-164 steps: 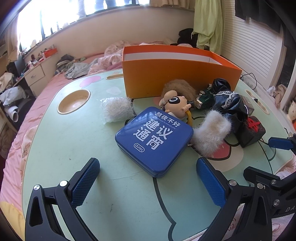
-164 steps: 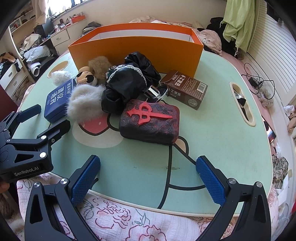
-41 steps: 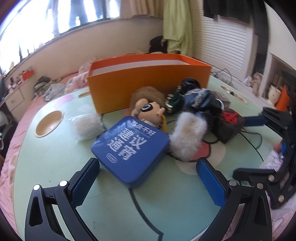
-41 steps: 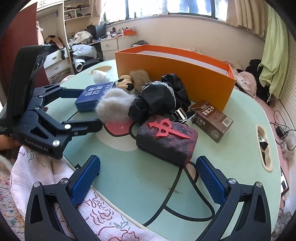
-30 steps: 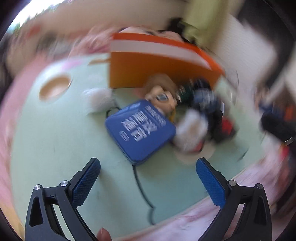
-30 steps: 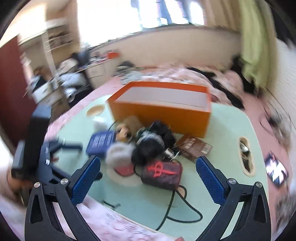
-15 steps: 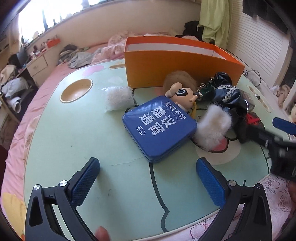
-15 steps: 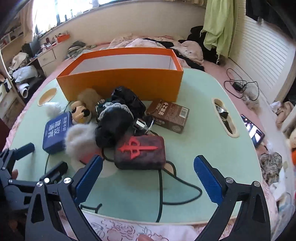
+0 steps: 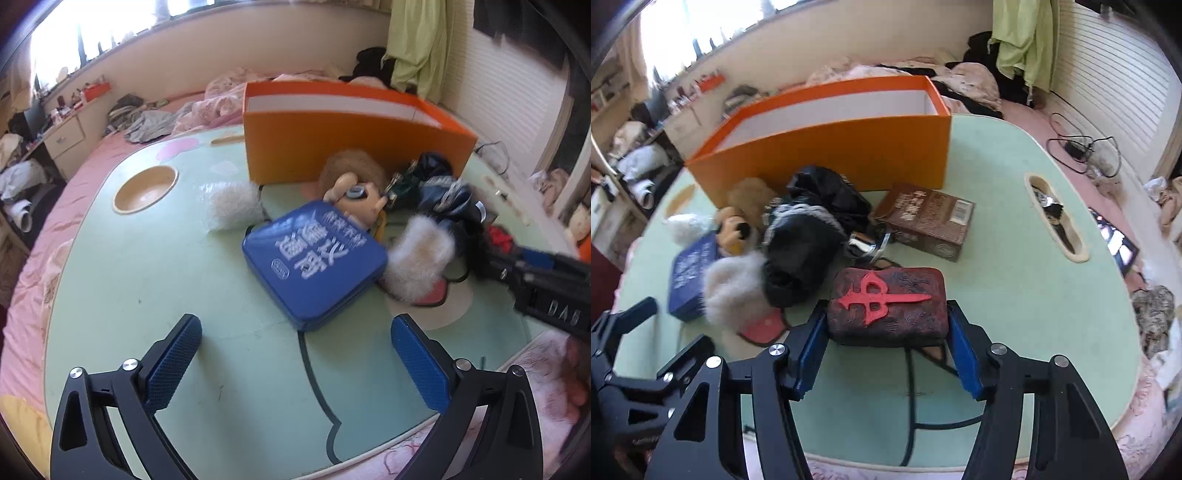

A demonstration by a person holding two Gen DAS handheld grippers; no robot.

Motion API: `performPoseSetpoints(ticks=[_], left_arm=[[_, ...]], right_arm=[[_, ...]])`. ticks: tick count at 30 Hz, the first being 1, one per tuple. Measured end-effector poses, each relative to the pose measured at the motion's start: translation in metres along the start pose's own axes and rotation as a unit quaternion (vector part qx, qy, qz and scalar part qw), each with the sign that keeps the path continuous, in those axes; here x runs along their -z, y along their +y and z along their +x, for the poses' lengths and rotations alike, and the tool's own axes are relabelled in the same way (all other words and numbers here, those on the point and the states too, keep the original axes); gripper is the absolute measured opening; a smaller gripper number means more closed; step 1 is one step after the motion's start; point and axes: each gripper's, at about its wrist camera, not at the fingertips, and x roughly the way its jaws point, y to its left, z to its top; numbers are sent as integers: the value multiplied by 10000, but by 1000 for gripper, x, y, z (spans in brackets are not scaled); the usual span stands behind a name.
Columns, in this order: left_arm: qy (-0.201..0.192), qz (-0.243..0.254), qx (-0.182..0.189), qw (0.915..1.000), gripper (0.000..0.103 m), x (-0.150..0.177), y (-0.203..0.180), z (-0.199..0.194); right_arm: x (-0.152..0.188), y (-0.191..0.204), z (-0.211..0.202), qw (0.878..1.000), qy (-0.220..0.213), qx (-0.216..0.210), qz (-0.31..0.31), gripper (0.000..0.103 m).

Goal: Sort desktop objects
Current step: 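Grasp the blue tin with the left gripper while the right grasps the red-symbol pouch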

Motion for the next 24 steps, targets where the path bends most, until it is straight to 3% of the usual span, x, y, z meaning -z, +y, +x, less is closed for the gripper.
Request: performPoseSetpoints(ticks=[2, 5, 9, 10, 12, 15, 18, 24], left_arm=[[-64, -75, 78, 9999, 98, -8, 3, -3], [47, -556, 496, 9972, 98, -27, 12, -3], [324, -943, 289, 9946, 98, -44, 14, 12], [372, -931, 248, 9946, 98, -47, 12, 17], [450, -849, 77, 9953, 87, -48, 8, 24], [559, -699, -64, 9960, 84, -42, 4, 33], [406, -364, -414, 9977, 82, -29, 3, 27], [25, -69, -451, 9990, 80, -9, 9, 14]], right_arm=[[1, -1, -5, 9998, -145, -94, 13, 61], [-3, 0, -10, 9996, -277, -112, -21, 61], [-5, 1, -8, 9997, -222, -137, 8, 61], [-5, 1, -8, 9996, -222, -148, 23, 61], [-5, 2, -11, 9996, -229, -164, 46, 61], [-4, 2, -13, 9996, -225, -179, 74, 61], [-3, 0, -14, 9994, -237, -197, 127, 61], [-3, -1, -15, 9993, -258, -197, 163, 61]])
